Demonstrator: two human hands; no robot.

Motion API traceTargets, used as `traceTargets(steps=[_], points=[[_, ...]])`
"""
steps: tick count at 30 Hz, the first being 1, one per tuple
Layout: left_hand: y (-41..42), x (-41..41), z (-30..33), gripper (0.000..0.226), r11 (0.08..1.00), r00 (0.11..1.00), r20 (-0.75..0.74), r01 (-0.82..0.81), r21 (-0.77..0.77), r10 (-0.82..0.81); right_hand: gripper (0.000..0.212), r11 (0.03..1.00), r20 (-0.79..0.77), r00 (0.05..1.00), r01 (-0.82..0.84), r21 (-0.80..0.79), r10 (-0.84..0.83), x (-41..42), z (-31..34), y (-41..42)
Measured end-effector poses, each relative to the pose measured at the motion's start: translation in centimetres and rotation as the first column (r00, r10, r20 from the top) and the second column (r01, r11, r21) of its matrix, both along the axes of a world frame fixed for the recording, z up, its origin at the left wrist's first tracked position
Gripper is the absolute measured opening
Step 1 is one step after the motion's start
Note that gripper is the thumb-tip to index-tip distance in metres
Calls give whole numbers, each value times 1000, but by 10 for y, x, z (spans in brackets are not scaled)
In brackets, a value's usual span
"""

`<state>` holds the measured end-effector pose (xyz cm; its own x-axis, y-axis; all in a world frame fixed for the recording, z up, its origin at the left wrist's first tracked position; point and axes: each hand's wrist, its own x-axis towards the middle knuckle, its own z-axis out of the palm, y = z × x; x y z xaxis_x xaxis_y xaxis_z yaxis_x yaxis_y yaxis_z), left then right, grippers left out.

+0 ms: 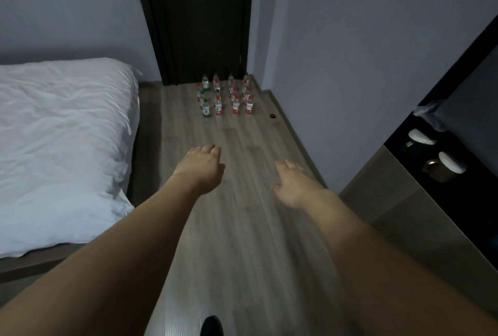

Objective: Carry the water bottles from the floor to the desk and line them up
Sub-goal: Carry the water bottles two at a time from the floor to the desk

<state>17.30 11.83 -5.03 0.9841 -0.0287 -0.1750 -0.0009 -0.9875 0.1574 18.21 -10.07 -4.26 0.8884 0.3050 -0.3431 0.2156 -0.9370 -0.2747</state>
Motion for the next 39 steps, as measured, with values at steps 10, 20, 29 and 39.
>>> traceTargets(steps=[10,20,29,39], points=[[41,146,-22,54,998,996,-63,63,-28,-65,61,999,-15,999,36,-36,-37,131,-9,50],[66,318,-29,56,999,997,-60,51,13,-50,59,998,-54,997,57,12,-56,304,-21,68],[125,439,-49,56,1000,994,-111,9,9,-8,58,998,-109,993,51,40,-46,432,-43,124],[231,602,-52,54,997,995,-100,-17,-69,10,67,994,-76,994,82,74,-76,595,-39,233]])
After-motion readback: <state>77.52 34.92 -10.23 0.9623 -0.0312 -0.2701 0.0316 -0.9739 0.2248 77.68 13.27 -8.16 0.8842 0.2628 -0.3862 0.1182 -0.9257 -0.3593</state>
